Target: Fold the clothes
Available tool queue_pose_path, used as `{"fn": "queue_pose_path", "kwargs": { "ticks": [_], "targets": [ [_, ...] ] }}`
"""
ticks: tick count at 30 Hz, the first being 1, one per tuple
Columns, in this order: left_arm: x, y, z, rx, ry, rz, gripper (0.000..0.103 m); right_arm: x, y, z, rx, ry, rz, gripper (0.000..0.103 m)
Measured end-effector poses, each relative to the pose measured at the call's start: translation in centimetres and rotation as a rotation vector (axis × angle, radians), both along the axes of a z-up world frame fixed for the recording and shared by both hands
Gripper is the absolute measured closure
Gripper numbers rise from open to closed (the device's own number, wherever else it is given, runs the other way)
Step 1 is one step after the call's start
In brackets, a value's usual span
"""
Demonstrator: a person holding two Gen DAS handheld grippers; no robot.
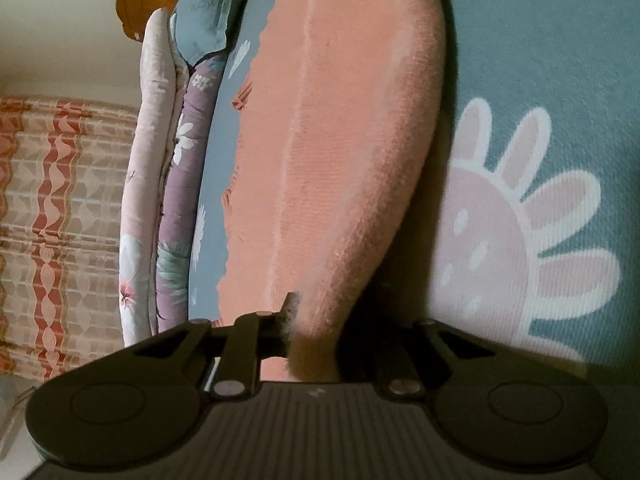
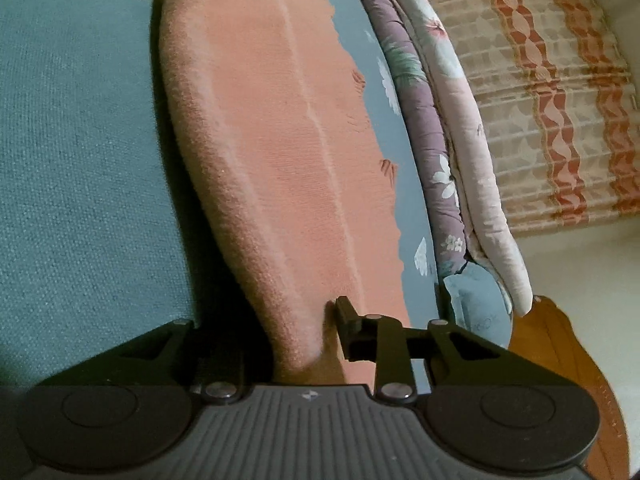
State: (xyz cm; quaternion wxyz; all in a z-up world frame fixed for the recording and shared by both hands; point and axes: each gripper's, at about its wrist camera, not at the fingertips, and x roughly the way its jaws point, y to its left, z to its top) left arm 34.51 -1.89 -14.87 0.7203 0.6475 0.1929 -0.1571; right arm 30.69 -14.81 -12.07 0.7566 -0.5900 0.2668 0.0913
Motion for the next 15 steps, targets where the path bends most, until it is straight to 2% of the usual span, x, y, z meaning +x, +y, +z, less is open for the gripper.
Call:
{"fn": "queue_pose_path", "kwargs": {
  "ticks": [3,7,15],
  "targets": [
    [0.1,0.0,0.0,-0.018,0.007,0.012,0.094,0.7,0.5,0.0,0.018,0.032,-0.037,0.084],
    [0.5,-0.2,0.2,-0.040,0.010,0.041,0.094,0.9,0.6,0.0,0.044,0.037,-0.051,0.086],
    [0.5,-0.4,1.2,-0.011,0.062,0.053,0.092,0.9,-0.1,1.6,0.090,0.084,-0.049,0.089]
  ]
}}
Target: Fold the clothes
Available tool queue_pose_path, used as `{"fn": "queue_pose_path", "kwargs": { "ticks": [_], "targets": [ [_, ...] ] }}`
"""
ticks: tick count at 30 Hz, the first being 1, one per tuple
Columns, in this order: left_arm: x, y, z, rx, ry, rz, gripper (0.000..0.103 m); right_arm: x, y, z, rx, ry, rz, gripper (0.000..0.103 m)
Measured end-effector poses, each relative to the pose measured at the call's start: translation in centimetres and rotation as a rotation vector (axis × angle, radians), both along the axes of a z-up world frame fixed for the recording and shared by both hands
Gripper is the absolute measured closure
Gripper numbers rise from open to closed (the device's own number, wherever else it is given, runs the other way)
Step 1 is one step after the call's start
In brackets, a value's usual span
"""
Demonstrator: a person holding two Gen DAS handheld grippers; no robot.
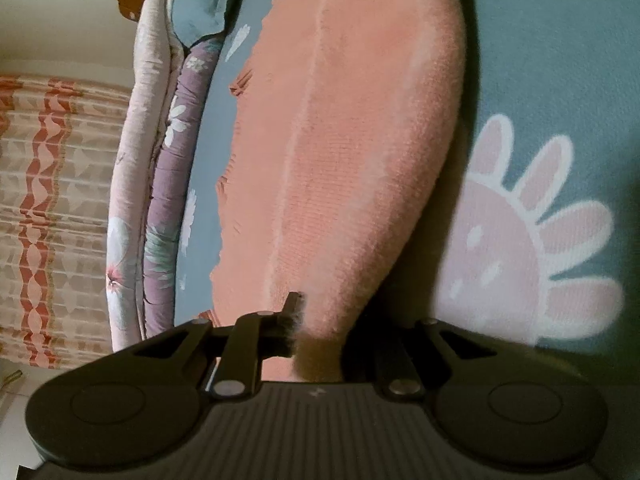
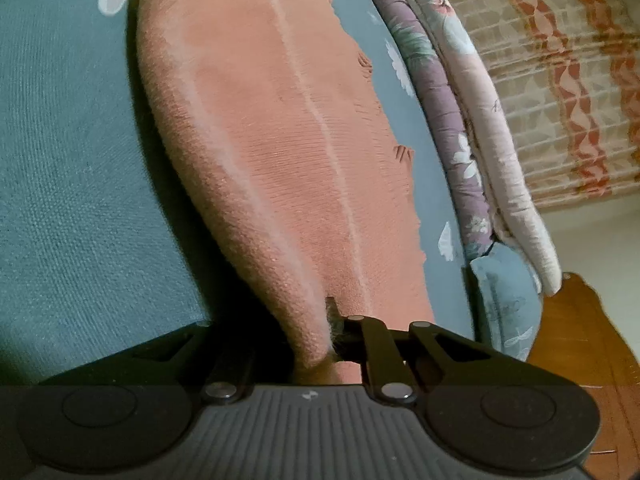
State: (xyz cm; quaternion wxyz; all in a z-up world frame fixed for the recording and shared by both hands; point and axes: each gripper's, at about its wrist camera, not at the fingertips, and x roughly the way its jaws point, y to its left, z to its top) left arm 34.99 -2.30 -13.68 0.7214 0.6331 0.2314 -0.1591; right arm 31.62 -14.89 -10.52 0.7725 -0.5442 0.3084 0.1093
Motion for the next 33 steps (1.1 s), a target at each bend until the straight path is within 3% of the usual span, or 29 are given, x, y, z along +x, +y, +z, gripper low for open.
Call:
{"fn": "queue_pose_path", "kwargs": {
  "ticks": [12,23,27,33],
  "targets": [
    [-3.7,0.7,3.6,-0.018,-0.059,0.002,0.096,-3.0,-0.7,3.1,0.024,-0.074,0.035,0.090],
    [-17.3,1.5,2.4,0.036,-0.084,-0.103,0.096,-14.5,-1.3,1.8,-0.029,-0.100,0.116,0.090],
    [-21.5,1.3,2.1,0.015,-0.112,-0.111,0.096,-18.1,-1.5,1.5,-0.047,-0.123,0.120,0.090],
    [-24.7,1.2,1.3,-0.019,-0.126,-0.116,0.096,-21.4,-1.4,0.6,-0.062,-0.131,0.115,0.089]
  ]
}}
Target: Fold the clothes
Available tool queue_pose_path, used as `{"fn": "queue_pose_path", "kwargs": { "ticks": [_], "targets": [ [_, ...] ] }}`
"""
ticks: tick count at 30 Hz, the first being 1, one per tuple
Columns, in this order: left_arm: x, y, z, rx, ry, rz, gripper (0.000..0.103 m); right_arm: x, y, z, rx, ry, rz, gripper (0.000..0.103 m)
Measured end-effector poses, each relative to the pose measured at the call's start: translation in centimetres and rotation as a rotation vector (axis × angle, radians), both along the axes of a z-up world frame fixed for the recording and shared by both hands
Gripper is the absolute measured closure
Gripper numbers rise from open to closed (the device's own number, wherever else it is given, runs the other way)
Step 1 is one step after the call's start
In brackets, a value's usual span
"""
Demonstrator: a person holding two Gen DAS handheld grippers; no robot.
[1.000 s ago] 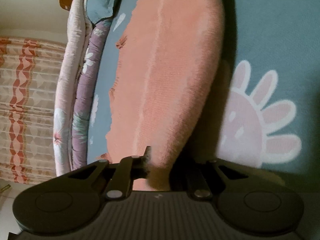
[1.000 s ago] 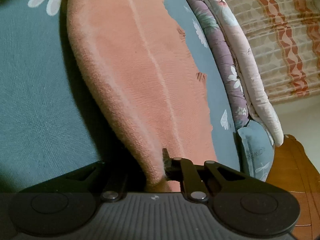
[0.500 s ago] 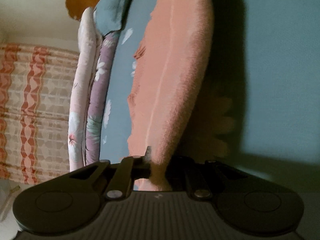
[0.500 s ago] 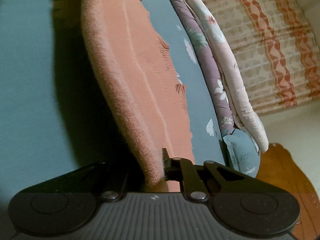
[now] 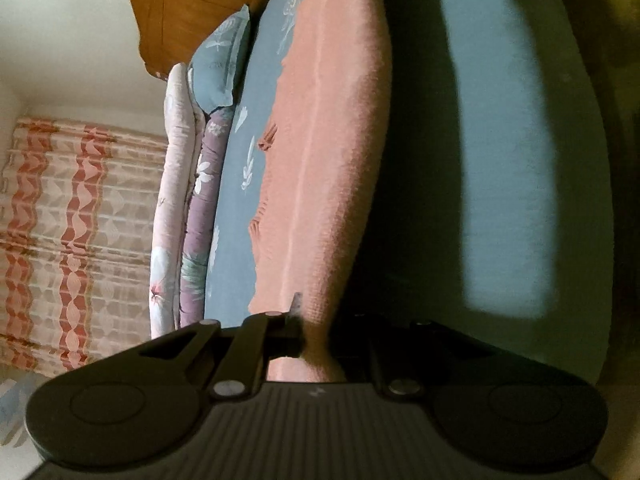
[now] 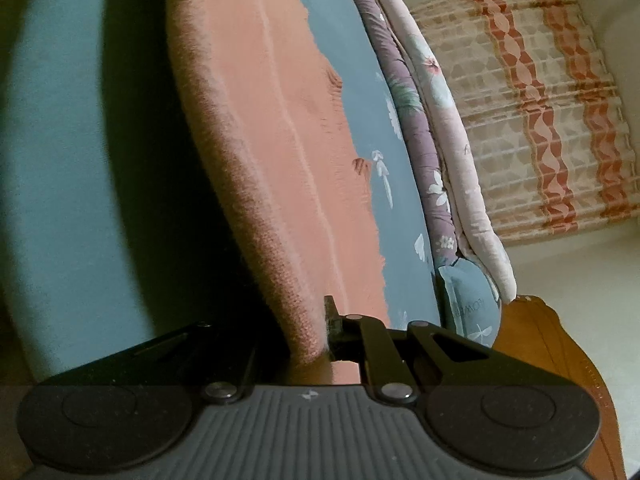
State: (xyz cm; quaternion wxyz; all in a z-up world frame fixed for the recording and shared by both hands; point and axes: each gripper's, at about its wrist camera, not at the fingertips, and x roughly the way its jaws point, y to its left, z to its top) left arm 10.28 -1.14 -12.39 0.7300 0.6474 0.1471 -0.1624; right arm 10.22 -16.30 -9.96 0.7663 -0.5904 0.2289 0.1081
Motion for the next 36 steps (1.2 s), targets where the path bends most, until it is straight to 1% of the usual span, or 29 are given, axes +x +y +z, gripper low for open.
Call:
{"fn": "queue_pose_path", "kwargs": {
  "ticks": [3,4,6,7,8,11,13,14,16,18,20,22,24,25,26,27,28,29,30,31,32,33,34,35,36],
  "targets": [
    [-0.5,-0.2,-0.4,-0.020,0.011,0.012,0.095,-0.6,0.0,-0.5,0.006,-0.002,-0.022,0.087],
    [-0.8,-0.2,-0.3,-0.033,0.030,0.012,0.094,-1.0,-0.1,-0.5,0.015,0.001,-0.028,0.086],
    [-1.6,0.2,0.0,-0.065,0.065,0.013,0.093,-1.9,-0.5,-0.3,0.036,0.010,-0.042,0.080],
    [-2.1,0.5,0.2,-0.079,0.080,0.014,0.092,-2.5,-0.8,-0.2,0.049,0.017,-0.050,0.080],
    [-2.5,0.9,0.6,-0.099,0.101,0.026,0.089,-3.1,-1.1,0.0,0.062,0.024,-0.058,0.079],
    [-3.6,2.1,2.2,-0.179,0.160,0.062,0.088,-5.3,-2.7,0.9,0.088,0.043,-0.092,0.078],
    [-3.8,2.9,3.6,-0.241,0.171,0.085,0.088,-6.2,-3.9,2.0,0.142,0.059,-0.118,0.078],
    [-3.8,3.3,4.5,-0.274,0.174,0.098,0.088,-6.3,-4.4,2.7,0.185,0.068,-0.133,0.078],
    [-2.9,3.7,5.9,-0.333,0.148,0.117,0.087,-6.2,-5.5,4.4,0.284,0.076,-0.160,0.078],
    [-1.3,3.8,6.7,-0.383,0.125,0.145,0.087,-5.1,-6.1,5.9,0.391,0.059,-0.176,0.078],
    [0.6,3.8,7.0,-0.438,0.132,0.176,0.087,-3.4,-6.6,6.5,0.466,0.037,-0.193,0.078],
    [2.1,3.8,6.6,-0.485,0.163,0.199,0.087,-1.7,-6.9,6.2,0.538,0.043,-0.208,0.078],
    [2.6,4.2,5.5,-0.510,0.208,0.226,0.087,-0.2,-7.2,5.2,0.611,0.090,-0.232,0.077],
    [2.5,4.5,4.8,-0.513,0.226,0.247,0.087,0.5,-7.3,4.6,0.648,0.115,-0.246,0.077],
    [2.6,4.9,4.0,-0.505,0.251,0.283,0.087,1.0,-7.6,3.7,0.659,0.142,-0.267,0.076],
    [2.2,5.4,3.7,-0.505,0.250,0.297,0.087,1.0,-8.0,2.8,0.657,0.161,-0.280,0.076],
    [1.8,5.9,3.4,-0.504,0.249,0.310,0.089,0.6,-8.4,2.6,0.673,0.165,-0.279,0.076],
    [1.4,6.5,3.1,-0.504,0.247,0.323,0.089,0.0,-8.9,2.5,0.695,0.167,-0.275,0.076],
    [1.3,6.7,3.4,-0.503,0.263,0.330,0.088,-0.2,-9.2,3.0,0.714,0.173,-0.281,0.075],
    [1.5,6.8,4.1,-0.518,0.270,0.325,0.085,-0.4,-9.5,3.6,0.731,0.180,-0.289,0.073],
    [1.8,7.0,4.9,-0.533,0.277,0.320,0.080,-0.5,-9.8,4.1,0.748,0.188,-0.298,0.066],
    [2.1,7.1,5.6,-0.549,0.283,0.315,0.077,-0.3,-9.9,4.7,0.759,0.177,-0.294,0.062],
    [2.4,7.2,6.3,-0.564,0.290,0.310,0.070,-0.1,-10.0,5.3,0.769,0.160,-0.286,0.061],
    [3.5,7.2,6.7,-0.604,0.291,0.313,0.065,0.6,-9.9,5.8,0.785,0.146,-0.279,0.061],
    [4.6,7.1,7.1,-0.644,0.293,0.316,0.064,1.4,-9.8,5.8,0.795,0.141,-0.277,0.061]
  ]
}}
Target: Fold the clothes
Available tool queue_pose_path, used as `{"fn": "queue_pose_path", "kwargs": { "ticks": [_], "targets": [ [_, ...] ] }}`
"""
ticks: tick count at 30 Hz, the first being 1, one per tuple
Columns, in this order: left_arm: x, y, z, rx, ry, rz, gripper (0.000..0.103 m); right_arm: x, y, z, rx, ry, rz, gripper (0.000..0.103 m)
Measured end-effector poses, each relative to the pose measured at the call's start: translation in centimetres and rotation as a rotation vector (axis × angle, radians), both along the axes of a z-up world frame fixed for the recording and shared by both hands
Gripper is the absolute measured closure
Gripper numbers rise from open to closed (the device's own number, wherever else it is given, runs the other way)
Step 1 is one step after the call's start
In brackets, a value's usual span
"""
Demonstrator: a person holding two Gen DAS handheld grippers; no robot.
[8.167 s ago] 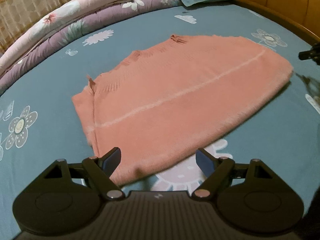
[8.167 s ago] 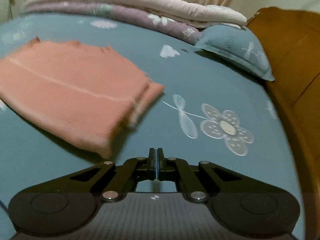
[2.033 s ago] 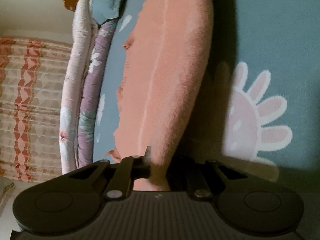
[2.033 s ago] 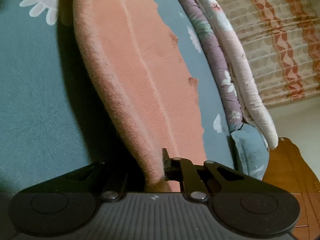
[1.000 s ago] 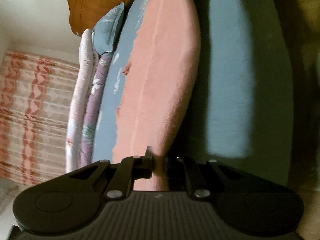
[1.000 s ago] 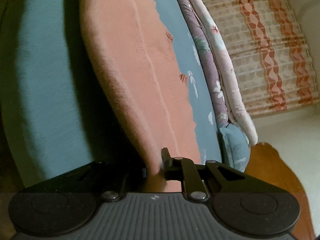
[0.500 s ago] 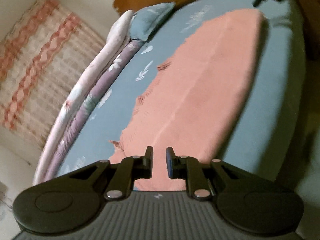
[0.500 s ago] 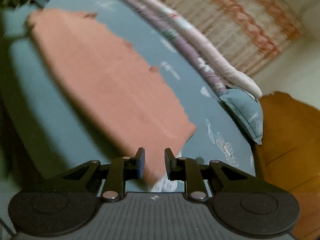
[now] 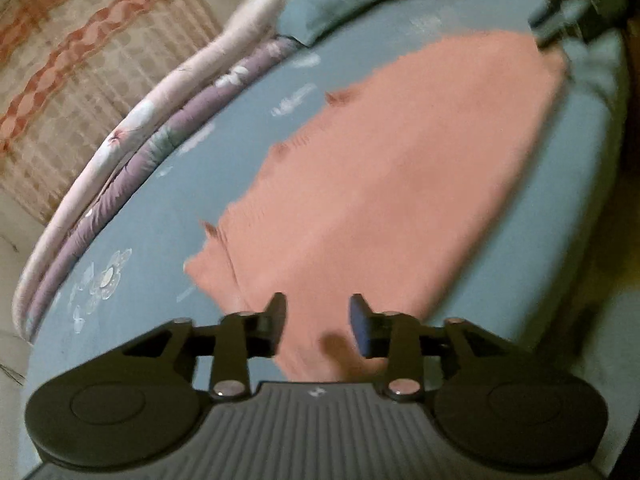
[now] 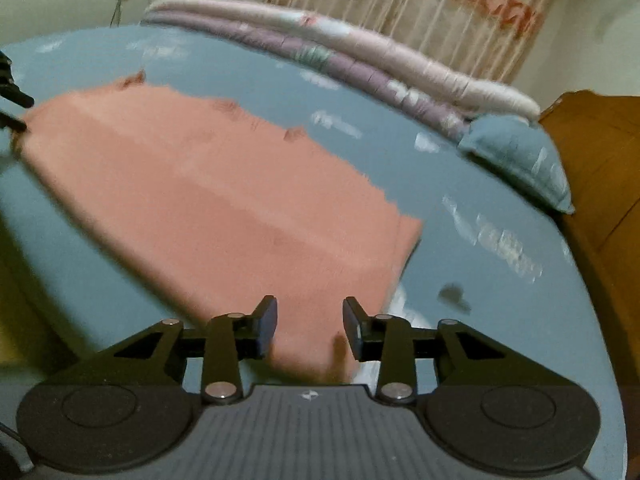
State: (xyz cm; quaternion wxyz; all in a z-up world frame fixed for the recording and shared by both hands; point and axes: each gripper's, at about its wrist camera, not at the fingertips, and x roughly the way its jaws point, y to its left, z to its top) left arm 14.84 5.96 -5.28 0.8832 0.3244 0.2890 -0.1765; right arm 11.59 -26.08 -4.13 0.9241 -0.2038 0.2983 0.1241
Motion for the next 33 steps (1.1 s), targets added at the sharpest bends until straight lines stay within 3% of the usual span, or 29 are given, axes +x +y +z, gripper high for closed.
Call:
{"fn": "queue_pose_path", "kwargs": {
  "ticks": [4,6,8,10,12,14,18,20,22,25,30,32,33],
  "targets": [
    [4.0,0.2,-0.3,-0.133,0.040,0.048,0.063,3.2,0.2,-1.5,0.004,0.037,-0.013,0.059],
    [5.5,1.2,-1.9,-0.152,0.115,0.107,0.060,3.3,-0.9,-1.8,0.054,0.073,-0.018,0.056],
    [5.8,2.2,-1.6,-0.195,0.145,0.123,0.057,3.3,-2.3,-1.9,0.112,0.108,-0.022,0.054],
    [6.2,2.7,-0.7,-0.203,0.159,0.139,0.057,3.6,-2.7,-0.7,0.121,0.109,-0.029,0.054],
    [7.1,2.3,1.0,-0.200,0.111,0.124,0.051,4.4,-2.7,0.7,0.113,0.096,-0.033,0.050],
    [9.5,1.8,2.3,-0.261,0.107,0.112,0.042,6.7,-2.1,1.8,0.135,0.076,-0.021,0.049],
    [14.3,0.8,1.5,-0.388,0.206,0.121,0.042,11.8,-0.9,1.7,0.184,0.095,-0.031,0.049],
    [15.6,1.0,0.1,-0.385,0.248,0.158,0.042,13.5,-0.8,0.6,0.204,0.137,-0.057,0.049],
    [16.6,1.5,-1.4,-0.372,0.284,0.211,0.035,14.8,-1.3,-0.6,0.232,0.190,-0.097,0.046],
    [17.4,2.6,-0.9,-0.419,0.305,0.255,0.034,16.4,-2.3,-1.3,0.322,0.229,-0.147,0.039],
    [19.1,2.6,0.9,-0.425,0.295,0.313,0.041,18.7,-1.4,-0.7,0.314,0.246,-0.176,0.035],
    [18.8,2.5,1.6,-0.502,0.317,0.262,0.036,18.8,-0.7,0.1,0.297,0.242,-0.187,0.035],
    [18.6,2.4,1.5,-0.501,0.324,0.252,0.036,18.7,-0.3,0.6,0.298,0.238,-0.190,0.035]
  ]
}}
